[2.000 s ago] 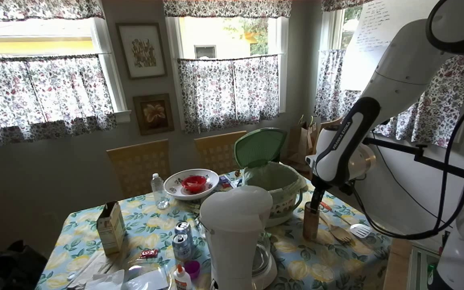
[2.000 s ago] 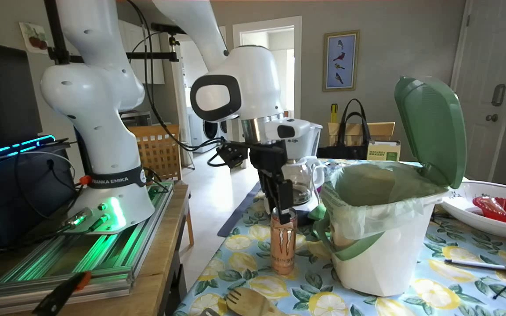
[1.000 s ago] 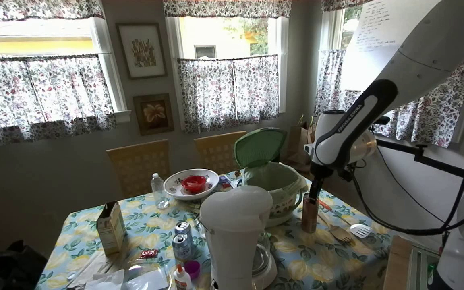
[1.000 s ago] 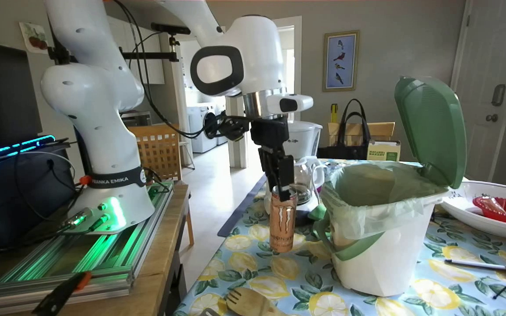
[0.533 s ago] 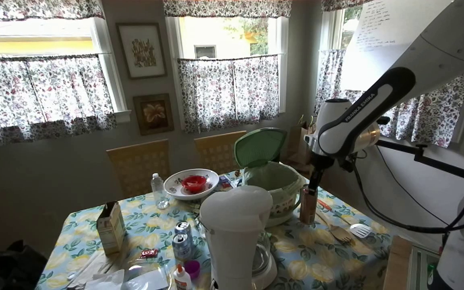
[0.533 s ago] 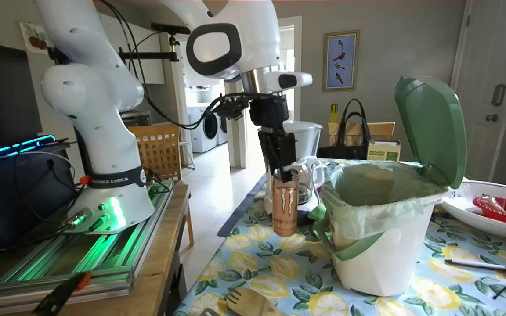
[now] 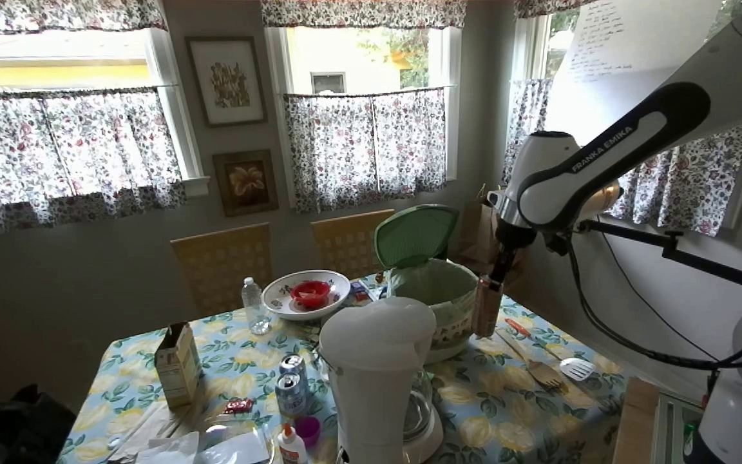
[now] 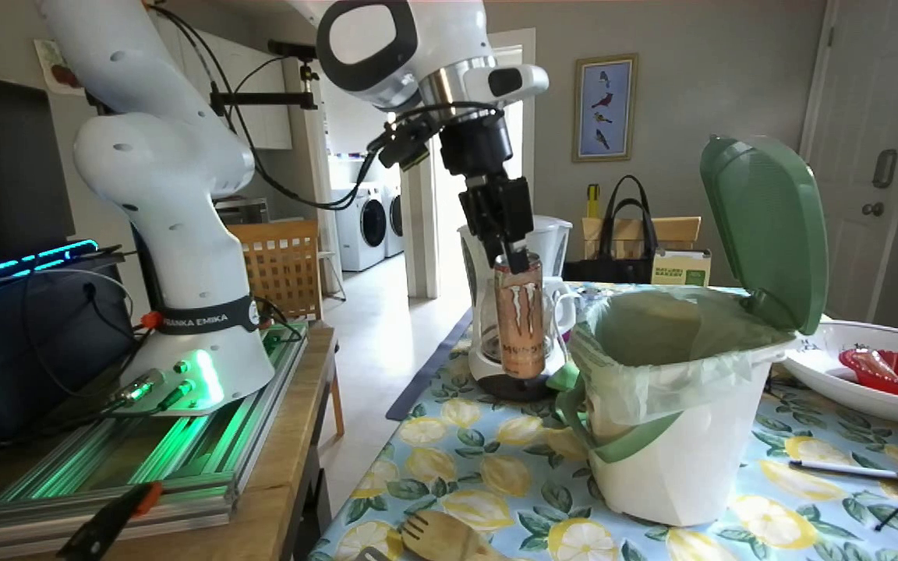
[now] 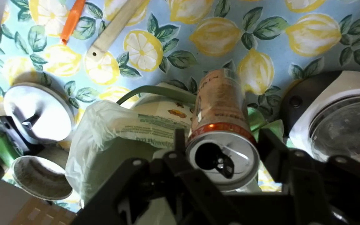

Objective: Open the white and green bin then place the two empty cans from the table inside the bin.

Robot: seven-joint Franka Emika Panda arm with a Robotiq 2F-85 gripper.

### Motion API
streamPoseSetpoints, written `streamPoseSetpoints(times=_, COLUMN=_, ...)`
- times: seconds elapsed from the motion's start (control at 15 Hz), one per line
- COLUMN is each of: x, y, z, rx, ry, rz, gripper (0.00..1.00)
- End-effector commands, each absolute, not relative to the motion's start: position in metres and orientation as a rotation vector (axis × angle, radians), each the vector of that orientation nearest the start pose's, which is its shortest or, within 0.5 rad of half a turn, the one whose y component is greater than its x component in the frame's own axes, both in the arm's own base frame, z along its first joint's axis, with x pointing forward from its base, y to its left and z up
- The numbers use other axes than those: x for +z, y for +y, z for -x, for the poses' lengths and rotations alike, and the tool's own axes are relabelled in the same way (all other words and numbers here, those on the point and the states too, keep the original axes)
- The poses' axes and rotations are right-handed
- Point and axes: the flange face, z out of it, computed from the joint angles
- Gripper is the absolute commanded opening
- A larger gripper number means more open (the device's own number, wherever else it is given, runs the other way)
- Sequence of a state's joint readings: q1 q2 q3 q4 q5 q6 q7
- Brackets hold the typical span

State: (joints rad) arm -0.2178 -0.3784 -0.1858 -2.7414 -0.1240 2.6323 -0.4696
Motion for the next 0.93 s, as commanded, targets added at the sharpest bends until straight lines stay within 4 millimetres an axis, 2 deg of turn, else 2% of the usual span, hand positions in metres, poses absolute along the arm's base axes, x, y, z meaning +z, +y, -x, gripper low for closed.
streamPoseSetpoints(times=0.0, x=0.392, y=-0.142, z=-0.364, rx=-0.459, ry=-0.293, rz=3.24, gripper=0.35)
streamPoseSetpoints(times=0.2, x=0.412, y=-0.142, z=-0.367, rx=-0.541, ry=-0.305, rz=3.255, gripper=0.35)
streamPoseSetpoints(times=0.53, x=0.435, y=-0.155, z=-0.38, rx=-0.656, ry=-0.264, rz=3.27, gripper=0.35)
streamPoseSetpoints(times=0.87, x=0.445, y=-0.17, z=-0.4, rx=-0.728, ry=-0.216, rz=3.276, gripper=0.35)
